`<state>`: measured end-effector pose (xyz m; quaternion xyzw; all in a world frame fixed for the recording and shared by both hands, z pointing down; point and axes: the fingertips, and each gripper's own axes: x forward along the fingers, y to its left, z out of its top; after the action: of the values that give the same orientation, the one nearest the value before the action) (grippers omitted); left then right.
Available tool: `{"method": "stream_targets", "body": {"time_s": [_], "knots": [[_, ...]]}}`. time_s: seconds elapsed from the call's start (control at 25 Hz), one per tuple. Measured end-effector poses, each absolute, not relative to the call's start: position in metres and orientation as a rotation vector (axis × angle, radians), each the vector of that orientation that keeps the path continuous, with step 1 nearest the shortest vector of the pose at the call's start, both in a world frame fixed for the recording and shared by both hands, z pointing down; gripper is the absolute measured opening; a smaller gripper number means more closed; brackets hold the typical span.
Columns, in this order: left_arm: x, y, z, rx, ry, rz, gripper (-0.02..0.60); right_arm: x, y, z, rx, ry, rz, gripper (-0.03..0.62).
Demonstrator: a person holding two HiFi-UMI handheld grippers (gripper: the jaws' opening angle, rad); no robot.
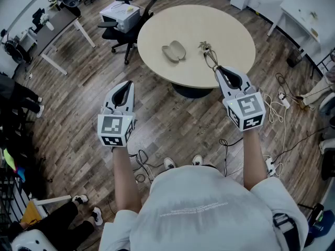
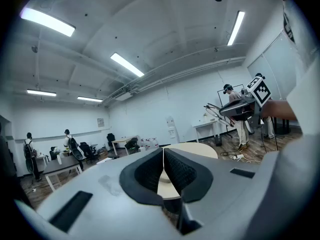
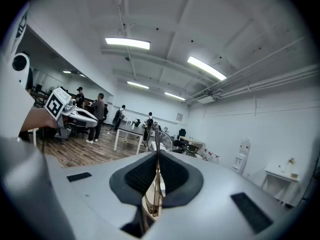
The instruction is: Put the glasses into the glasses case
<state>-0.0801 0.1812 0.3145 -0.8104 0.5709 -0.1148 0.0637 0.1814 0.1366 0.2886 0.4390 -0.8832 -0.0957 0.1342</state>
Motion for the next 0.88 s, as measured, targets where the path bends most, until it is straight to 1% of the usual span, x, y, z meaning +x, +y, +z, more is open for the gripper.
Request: {"method": "stream_targets", "body": {"time_s": [0.44,0.88], "knots": [[-0.103,0.173,0.320,-2.457,1.704,-0.367,0.015,0.159,0.131,0.294,1.278,-2.586,-0.241,0.017],[-0.145,0.155,0.334,-2.523,1.616,-0.380,0.015,0.119,0.126,0.309,1.360,-2.522,-0.191,0.017]]}}
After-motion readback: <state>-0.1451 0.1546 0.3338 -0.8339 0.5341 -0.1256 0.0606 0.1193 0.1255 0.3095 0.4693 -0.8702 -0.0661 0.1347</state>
